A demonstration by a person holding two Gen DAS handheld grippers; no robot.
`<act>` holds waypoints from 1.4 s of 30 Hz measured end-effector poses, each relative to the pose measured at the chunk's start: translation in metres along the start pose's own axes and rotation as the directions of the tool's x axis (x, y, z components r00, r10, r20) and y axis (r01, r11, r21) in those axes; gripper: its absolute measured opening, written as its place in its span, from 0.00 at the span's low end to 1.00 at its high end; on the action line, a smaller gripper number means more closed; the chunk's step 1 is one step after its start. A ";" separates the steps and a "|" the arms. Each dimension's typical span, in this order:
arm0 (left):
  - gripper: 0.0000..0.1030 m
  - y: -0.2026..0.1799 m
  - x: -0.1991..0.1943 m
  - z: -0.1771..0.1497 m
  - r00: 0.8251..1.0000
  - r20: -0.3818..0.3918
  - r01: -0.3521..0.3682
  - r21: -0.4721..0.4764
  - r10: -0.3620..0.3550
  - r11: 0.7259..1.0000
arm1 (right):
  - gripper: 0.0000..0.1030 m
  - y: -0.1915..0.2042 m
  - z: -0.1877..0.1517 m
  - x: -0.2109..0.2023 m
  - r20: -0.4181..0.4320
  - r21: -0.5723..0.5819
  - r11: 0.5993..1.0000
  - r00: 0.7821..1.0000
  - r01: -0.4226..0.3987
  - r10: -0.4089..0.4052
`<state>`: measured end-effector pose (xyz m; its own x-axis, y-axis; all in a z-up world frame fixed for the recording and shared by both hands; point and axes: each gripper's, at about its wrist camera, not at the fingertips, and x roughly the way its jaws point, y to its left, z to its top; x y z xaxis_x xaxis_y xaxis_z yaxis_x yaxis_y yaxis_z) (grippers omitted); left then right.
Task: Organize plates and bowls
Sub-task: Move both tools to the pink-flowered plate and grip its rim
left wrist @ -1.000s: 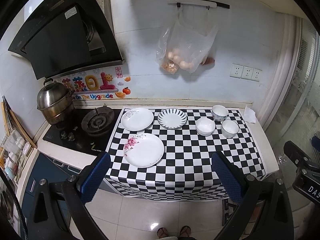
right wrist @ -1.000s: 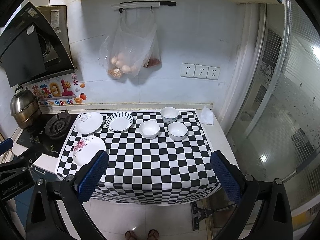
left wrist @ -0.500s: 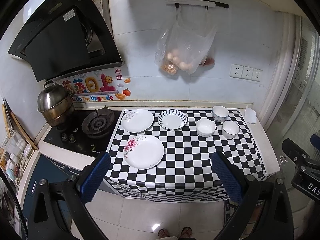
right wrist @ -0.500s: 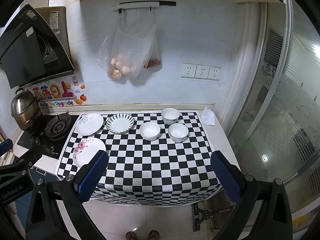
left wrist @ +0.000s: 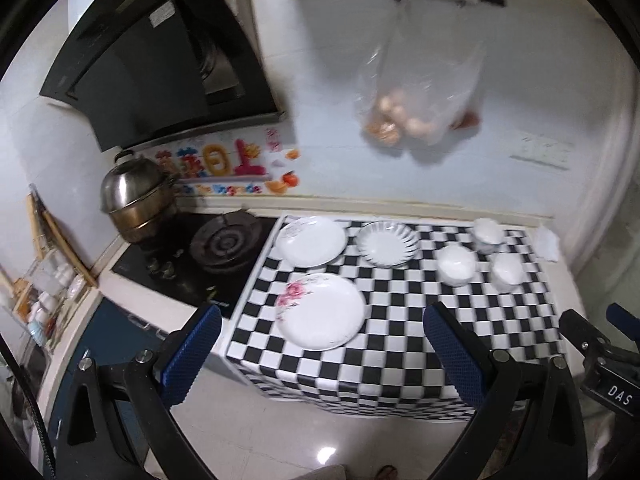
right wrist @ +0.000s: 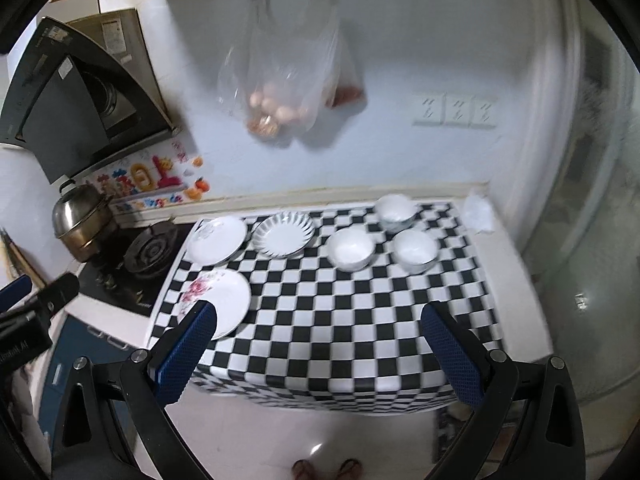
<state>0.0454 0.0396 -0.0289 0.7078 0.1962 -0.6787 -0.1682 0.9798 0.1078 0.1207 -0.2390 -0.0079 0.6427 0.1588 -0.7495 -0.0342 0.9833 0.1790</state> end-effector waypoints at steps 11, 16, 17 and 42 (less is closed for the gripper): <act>1.00 0.012 0.095 0.006 0.987 -0.142 -0.074 -0.014 0.071 0.997 | 1.00 0.027 0.005 0.161 -0.222 -0.005 0.996 0.971 -0.086 0.083; 1.00 0.021 0.151 0.013 0.978 -0.202 -0.052 -0.003 0.050 0.999 | 1.00 0.047 0.001 0.235 -0.307 0.006 0.996 0.948 -0.088 0.086; 1.00 0.023 0.166 0.015 0.975 -0.219 -0.040 0.003 0.040 0.999 | 1.00 0.051 -0.001 0.248 -0.321 0.015 0.996 0.943 -0.093 0.093; 1.00 0.090 0.462 -0.039 0.762 -0.645 0.078 0.000 -0.059 0.997 | 0.95 0.112 -0.049 0.525 -0.678 0.208 0.966 0.690 -0.151 0.254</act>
<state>0.3301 0.2171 -0.3613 0.1061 0.0668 -0.9921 -0.1125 0.9921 0.0547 0.4170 -0.0408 -0.4125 -0.0842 0.4202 -0.9035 0.0290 0.9074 0.4193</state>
